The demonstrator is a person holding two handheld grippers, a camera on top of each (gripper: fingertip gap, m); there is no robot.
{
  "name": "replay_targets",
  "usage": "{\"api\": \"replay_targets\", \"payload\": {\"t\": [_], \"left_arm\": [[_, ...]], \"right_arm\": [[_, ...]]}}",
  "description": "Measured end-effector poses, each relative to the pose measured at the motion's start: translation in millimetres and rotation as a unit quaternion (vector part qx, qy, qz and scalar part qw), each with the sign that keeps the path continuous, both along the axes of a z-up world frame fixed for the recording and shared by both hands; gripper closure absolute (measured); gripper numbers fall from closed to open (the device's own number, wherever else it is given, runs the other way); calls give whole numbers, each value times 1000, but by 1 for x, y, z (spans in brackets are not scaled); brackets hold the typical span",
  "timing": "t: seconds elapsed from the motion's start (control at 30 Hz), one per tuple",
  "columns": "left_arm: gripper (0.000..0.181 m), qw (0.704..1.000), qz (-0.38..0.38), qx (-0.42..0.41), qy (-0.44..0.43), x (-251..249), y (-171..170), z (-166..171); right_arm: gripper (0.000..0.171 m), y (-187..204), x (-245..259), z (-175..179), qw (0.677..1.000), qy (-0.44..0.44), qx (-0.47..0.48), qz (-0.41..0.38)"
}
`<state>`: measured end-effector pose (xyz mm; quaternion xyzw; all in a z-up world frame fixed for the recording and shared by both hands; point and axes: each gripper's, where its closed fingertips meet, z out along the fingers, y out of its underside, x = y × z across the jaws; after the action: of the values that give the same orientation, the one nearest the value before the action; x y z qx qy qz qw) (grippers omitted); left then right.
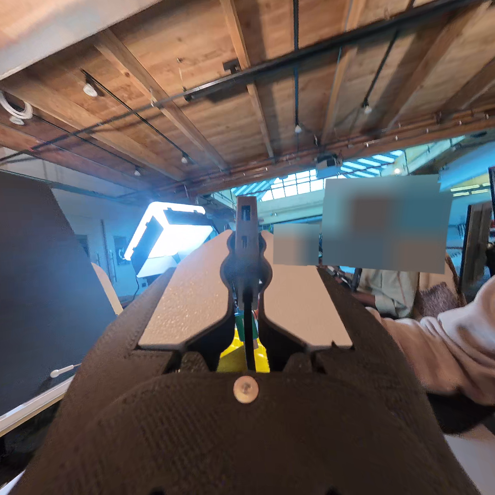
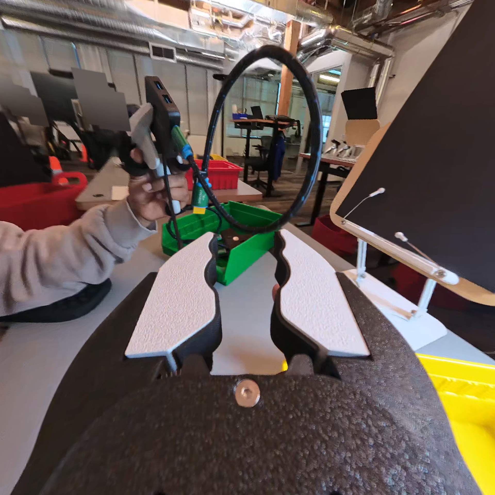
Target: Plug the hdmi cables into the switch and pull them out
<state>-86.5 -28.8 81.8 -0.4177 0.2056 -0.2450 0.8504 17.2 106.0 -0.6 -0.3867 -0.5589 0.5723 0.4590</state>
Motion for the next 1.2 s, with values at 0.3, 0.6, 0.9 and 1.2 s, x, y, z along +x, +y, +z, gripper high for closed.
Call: {"api": "replay_targets", "payload": {"t": [0.3, 0.6, 0.9, 1.2], "left_arm": [[167, 995, -78, 15, -67, 18, 9, -6], [165, 969, -33, -123, 211, 58, 36, -81], [140, 873, 31, -232, 428, 98, 71, -173], [121, 861, -189, -316, 352, 160, 48, -204]], "right_arm": [[145, -50, -18, 8, 982, 45, -129, 131], [170, -50, 32, 48, 991, 87, 94, 50], [170, -69, 14, 32, 979, 43, 202, 8], [170, -50, 7, 44, 974, 55, 205, -84]]}}
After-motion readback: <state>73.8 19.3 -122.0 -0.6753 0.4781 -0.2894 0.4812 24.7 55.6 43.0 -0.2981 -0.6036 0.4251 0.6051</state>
